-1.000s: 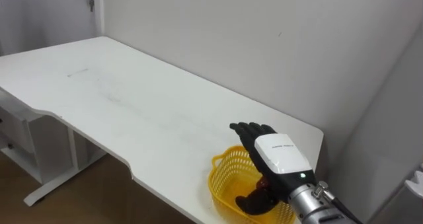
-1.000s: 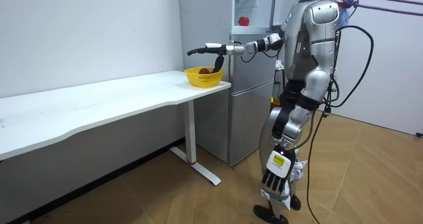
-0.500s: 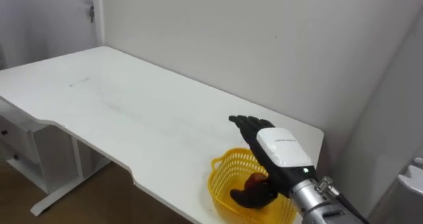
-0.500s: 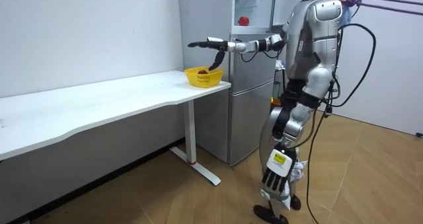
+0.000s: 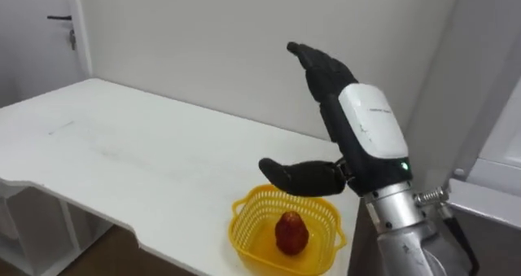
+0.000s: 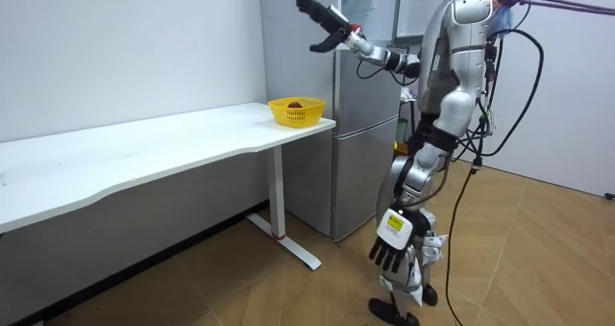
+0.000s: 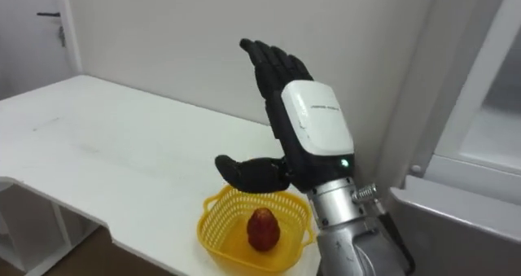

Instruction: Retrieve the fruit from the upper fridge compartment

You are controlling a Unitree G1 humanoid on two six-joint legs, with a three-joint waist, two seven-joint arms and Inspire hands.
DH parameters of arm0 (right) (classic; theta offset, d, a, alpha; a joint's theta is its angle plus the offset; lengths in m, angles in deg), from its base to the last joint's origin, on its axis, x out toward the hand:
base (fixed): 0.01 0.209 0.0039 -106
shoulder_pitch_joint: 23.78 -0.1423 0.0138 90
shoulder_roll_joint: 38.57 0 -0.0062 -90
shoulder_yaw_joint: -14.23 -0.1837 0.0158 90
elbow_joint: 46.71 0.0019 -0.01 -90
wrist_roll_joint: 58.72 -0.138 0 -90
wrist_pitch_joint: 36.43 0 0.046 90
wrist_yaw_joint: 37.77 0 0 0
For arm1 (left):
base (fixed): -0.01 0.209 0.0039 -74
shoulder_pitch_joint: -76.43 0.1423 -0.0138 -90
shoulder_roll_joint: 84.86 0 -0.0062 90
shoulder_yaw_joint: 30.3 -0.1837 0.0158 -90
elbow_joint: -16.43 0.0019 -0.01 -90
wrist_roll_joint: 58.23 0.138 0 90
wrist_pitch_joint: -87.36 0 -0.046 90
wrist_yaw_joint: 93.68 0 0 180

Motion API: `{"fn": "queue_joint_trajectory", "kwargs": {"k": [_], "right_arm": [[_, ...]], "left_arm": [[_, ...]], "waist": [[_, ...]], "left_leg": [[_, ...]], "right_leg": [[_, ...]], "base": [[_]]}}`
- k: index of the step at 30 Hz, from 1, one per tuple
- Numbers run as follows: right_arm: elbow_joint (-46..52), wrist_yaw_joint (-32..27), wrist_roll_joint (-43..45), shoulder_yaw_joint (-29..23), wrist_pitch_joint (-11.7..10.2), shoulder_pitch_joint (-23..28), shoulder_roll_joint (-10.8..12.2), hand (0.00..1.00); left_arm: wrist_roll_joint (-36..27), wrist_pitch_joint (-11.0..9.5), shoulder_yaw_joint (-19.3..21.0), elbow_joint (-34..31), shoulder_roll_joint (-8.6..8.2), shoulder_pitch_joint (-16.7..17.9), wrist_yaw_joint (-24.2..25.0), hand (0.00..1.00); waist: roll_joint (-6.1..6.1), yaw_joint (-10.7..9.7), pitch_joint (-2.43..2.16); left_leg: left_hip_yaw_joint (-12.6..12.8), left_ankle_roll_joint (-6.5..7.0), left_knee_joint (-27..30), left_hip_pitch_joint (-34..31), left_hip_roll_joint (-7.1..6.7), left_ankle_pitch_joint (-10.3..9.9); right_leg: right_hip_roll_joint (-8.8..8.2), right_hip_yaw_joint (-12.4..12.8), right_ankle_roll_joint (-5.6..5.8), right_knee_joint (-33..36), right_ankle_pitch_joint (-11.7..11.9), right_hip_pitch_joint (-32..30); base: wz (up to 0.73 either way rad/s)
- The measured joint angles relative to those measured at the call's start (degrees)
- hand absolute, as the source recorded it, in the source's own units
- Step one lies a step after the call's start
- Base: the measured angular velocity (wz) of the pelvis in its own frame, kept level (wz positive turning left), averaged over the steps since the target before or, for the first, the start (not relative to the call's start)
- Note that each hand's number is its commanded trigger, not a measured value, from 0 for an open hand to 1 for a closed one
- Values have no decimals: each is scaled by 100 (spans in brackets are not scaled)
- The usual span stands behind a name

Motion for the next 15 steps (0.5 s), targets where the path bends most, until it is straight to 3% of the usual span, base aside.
{"fn": "queue_joint_trajectory", "kwargs": {"k": [8, 15], "right_arm": [[578, -192, -327, -312, -184, 522, -4, 0], [1241, -665, -560, -1291, -276, 782, -33, 0]], "left_arm": [[-60, -36, 24, 131, -6, 94, -23, 0], [-7, -46, 134, 208, -14, 118, -37, 0]], "waist": [[41, -433, 22], [9, -849, -2]], "left_leg": [[266, 7, -109, 206, 34, -5], [279, 10, -134, 254, 38, -6]], "right_leg": [[38, 298, 0, 33, 0, 33], [51, 319, 0, 56, 0, 32]], "base": [[-18], [-2]]}}
